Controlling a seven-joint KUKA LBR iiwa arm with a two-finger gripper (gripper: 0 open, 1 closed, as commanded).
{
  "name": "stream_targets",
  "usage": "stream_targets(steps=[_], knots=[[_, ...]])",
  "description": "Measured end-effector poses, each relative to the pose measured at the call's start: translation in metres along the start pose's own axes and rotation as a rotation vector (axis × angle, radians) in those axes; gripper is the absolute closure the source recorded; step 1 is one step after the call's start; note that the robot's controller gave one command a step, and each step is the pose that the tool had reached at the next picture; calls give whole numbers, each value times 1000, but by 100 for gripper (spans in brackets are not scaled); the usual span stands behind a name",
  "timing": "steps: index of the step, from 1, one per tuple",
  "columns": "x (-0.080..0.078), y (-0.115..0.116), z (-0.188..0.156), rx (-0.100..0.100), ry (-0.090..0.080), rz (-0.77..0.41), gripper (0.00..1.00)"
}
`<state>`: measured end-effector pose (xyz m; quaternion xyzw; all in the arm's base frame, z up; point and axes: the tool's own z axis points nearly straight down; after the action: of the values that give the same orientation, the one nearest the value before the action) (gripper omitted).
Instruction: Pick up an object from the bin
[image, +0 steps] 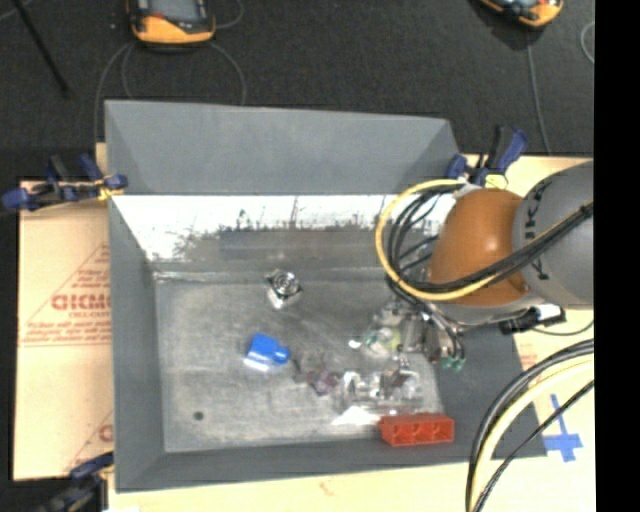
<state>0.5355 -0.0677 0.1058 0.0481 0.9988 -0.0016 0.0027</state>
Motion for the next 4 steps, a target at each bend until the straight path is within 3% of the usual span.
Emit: stream_targets(steps=[1, 2, 3, 4], knots=[[1, 0, 0, 0, 7, -2, 100], [-5, -16, -102, 1, -7, -31, 100], [-3, -16, -97, 0, 2, -32, 0], [-26, 34, 9, 1, -6, -49, 0]])
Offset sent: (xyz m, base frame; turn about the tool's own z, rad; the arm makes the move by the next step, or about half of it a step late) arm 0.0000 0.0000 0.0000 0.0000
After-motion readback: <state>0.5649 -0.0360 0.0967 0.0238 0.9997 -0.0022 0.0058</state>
